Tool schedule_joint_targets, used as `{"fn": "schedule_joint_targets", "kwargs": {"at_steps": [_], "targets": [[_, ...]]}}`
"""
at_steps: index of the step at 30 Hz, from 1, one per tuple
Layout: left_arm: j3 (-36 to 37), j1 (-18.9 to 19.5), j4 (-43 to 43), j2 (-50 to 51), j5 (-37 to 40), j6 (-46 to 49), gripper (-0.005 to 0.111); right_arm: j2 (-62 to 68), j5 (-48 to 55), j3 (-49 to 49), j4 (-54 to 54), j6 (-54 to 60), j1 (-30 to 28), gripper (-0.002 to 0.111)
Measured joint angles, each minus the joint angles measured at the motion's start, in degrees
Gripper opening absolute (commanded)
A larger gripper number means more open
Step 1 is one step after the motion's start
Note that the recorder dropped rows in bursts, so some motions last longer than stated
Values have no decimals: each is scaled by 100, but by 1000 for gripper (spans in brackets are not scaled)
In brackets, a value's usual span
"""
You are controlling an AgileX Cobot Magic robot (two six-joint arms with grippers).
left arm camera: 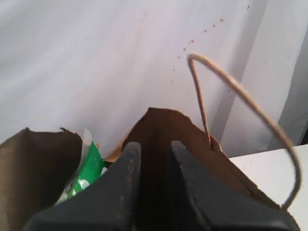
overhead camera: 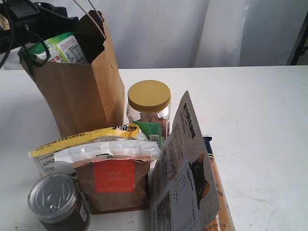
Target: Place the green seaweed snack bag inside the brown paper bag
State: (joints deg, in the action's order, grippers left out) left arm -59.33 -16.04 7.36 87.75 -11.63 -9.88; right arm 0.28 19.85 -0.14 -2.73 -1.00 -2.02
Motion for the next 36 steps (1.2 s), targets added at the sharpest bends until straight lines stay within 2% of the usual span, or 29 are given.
{"fn": "schedule_joint_targets", "kwargs": {"at_steps": [8, 13, 15, 16, 26, 30, 36], "targets": [[0, 0, 204, -893, 32, 0, 22, 0, 0, 0, 0, 0, 0, 0], [0, 0, 222, -1394, 438, 0, 21, 0, 0, 0, 0, 0, 0, 0], [0, 0, 222, -1582, 703, 0, 11, 0, 0, 0, 0, 0, 0, 0], [0, 0, 222, -1677, 858, 0, -1, 0, 0, 0, 0, 0, 0, 0], [8, 0, 130, -2595, 2373, 0, 0, 0, 0, 0, 0, 0, 0, 0], [212, 0, 98, -2835, 2461, -13, 0, 0, 0, 0, 0, 0, 0, 0], [893, 0, 61, -3308, 2483, -269, 0, 0, 0, 0, 0, 0, 0, 0]]}}
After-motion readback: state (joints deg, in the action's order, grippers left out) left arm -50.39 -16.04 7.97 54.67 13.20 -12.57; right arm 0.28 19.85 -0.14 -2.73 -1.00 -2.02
